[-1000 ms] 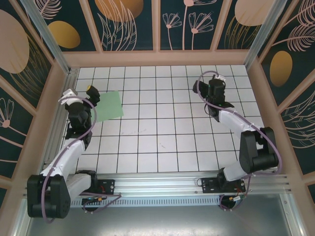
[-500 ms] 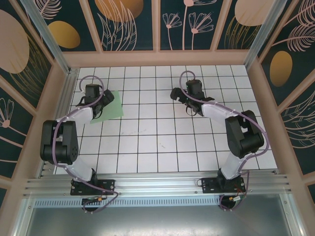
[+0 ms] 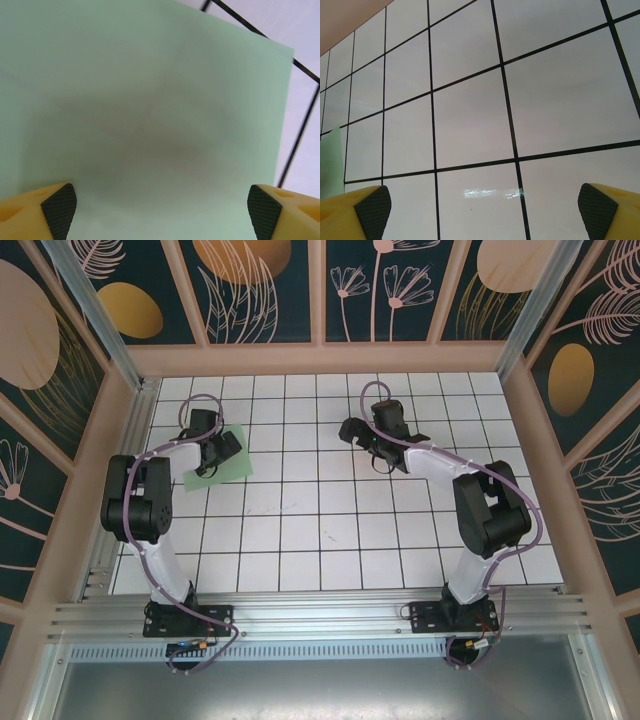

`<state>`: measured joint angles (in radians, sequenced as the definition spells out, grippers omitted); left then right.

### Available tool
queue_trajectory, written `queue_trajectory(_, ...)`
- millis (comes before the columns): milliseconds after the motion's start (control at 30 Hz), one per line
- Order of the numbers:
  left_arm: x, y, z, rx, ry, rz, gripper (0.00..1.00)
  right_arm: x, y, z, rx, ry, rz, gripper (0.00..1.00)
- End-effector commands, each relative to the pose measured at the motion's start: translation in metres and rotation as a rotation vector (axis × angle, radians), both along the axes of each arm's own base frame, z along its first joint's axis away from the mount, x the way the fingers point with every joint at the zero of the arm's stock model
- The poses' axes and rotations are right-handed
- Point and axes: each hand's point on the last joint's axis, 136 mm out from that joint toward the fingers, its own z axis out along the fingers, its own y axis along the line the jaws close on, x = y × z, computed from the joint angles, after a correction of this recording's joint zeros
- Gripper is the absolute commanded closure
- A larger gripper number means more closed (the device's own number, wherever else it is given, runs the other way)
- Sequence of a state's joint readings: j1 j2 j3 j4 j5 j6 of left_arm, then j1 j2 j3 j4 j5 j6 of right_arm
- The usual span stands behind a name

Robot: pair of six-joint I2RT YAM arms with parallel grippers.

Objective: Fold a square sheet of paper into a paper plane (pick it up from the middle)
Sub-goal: Move the square sheet of paper to the center of the table.

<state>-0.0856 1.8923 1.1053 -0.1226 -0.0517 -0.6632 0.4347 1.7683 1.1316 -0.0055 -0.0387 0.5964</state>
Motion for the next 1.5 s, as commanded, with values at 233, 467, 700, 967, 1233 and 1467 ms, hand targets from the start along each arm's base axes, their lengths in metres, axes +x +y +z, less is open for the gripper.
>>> queue_trajectory(233,-0.058,-0.113,-0.029,-0.128,0.123,-0.194,0.11,-0.004,-0.033,0.024,-0.083,-0.027,-0.115,0.01)
queue_trajectory(467,-0.116,-0.207,-0.028,-0.285,0.153,-0.289,0.11,-0.019,-0.067,0.023,-0.106,0.002,-0.179,0.01)
queue_trajectory(700,-0.130,-0.272,0.004,-0.422,0.094,-0.347,0.09,-0.042,-0.075,0.019,-0.123,0.082,-0.159,0.04)
queue_trajectory(967,-0.112,-0.231,0.067,-0.426,-0.059,-0.306,0.05,-0.094,0.000,-0.008,-0.039,0.277,0.043,0.19)
queue_trajectory(1233,-0.114,-0.137,0.067,-0.306,-0.087,-0.176,0.02,-0.171,0.083,-0.051,-0.042,0.500,0.280,0.50)
queue_trajectory(1467,-0.113,-0.121,0.063,-0.261,-0.087,-0.167,0.02,-0.205,0.096,-0.076,-0.114,0.612,0.356,0.52)
